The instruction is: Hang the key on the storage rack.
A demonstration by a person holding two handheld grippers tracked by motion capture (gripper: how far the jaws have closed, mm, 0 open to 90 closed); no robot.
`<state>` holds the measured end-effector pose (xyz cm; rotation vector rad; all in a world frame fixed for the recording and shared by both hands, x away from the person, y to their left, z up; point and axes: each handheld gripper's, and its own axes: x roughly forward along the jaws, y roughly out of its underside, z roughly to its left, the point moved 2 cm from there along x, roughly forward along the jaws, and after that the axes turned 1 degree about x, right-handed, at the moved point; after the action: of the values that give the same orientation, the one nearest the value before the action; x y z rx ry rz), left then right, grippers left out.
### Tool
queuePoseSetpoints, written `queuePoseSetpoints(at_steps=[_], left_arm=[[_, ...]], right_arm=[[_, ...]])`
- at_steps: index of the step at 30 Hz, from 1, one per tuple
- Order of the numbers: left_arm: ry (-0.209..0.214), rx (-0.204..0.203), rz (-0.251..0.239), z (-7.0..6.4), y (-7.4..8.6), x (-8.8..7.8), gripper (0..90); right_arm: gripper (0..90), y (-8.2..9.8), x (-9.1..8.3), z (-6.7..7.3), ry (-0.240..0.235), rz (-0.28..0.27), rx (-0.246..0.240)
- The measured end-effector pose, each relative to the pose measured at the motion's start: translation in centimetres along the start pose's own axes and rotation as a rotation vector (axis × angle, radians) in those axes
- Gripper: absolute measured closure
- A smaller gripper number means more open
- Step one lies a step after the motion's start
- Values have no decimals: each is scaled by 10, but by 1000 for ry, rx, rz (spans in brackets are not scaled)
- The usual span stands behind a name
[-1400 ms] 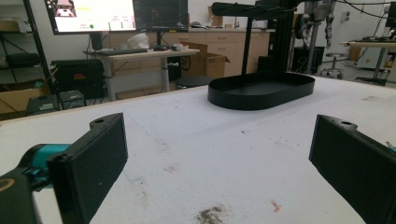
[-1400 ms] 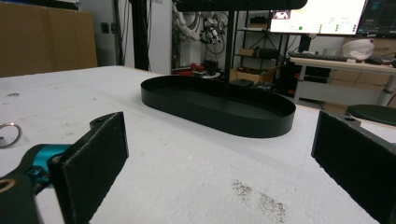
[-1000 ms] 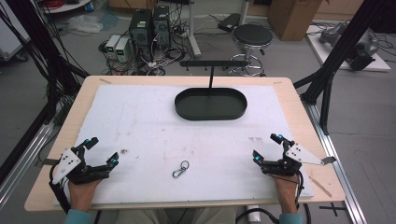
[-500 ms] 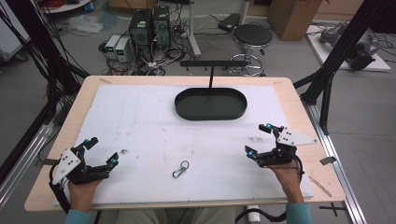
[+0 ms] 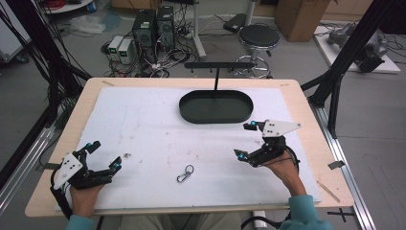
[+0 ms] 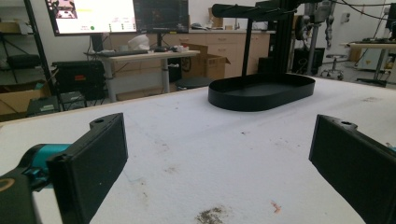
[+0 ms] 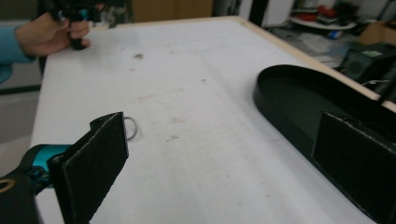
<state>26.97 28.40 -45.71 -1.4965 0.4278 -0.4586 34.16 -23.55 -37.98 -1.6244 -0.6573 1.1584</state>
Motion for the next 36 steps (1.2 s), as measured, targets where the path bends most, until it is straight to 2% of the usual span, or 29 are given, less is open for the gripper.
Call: queuePoseSetpoints(at_steps=[1, 7, 8, 9, 12, 15, 24, 36], left_arm=[[0, 0, 0, 0, 0, 0, 49], [0, 1, 0, 0, 0, 0, 49], [0, 1, 0, 0, 0, 0, 48], [0, 1, 0, 0, 0, 0, 49], [0, 1, 0, 0, 0, 0, 49], [-1, 2, -2, 0, 0, 0, 49], [-1, 3, -2, 0, 0, 0, 49], [-1, 4, -3, -1, 0, 0, 48]], right_arm=[[30, -5, 10, 3, -45, 34, -22], [30, -16, 38, 9, -153, 113, -59], [30, -16, 38, 9, -153, 113, -59], [30, -20, 49, 12, -190, 136, -75], [30, -22, 56, 14, -212, 156, -88], [30, -26, 72, 18, -253, 190, -109], [30, -29, 99, 26, -311, 245, -142], [30, -25, 122, 38, -361, 307, -159]])
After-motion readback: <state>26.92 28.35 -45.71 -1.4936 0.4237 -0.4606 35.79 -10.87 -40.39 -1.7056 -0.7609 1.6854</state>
